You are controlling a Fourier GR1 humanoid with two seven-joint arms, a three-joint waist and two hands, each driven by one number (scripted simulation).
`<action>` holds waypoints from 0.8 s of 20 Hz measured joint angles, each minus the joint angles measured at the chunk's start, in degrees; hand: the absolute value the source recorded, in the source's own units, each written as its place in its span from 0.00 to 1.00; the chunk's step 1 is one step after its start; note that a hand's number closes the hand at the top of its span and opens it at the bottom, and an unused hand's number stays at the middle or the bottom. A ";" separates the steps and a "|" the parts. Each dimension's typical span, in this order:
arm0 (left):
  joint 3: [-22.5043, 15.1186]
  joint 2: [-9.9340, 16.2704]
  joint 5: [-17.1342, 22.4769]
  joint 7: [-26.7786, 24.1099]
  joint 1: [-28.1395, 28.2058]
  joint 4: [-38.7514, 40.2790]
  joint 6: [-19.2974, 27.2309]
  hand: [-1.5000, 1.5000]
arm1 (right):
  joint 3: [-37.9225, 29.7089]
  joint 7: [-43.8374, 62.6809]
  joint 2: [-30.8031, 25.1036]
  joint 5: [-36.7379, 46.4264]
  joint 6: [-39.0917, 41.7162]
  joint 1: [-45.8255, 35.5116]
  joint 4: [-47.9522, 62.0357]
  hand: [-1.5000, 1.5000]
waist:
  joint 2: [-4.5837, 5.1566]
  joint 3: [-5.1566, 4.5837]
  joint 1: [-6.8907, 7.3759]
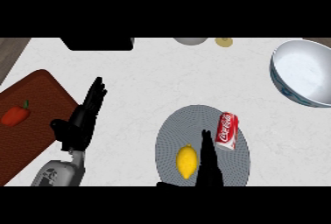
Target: Pick the lemon from the placemat and place it in the bowl
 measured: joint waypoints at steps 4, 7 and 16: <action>0.22 -0.91 -1.08 0.97 -0.33 -0.24 -0.11 0.50 | -0.53 2.01 0.25 1.92 0.68 -0.48 3.38 0.00 | -0.01 0.00 -0.04; 1.07 -1.34 -1.55 0.41 0.11 -0.12 -0.93 0.50 | -0.85 1.95 0.35 0.44 0.31 -2.10 6.61 0.00 | 0.00 0.00 0.02; 2.39 -1.84 -2.31 1.56 1.52 -2.31 -2.80 0.50 | 0.43 -3.24 -0.58 -3.23 3.00 -4.28 10.22 1.00 | -0.32 -0.22 0.05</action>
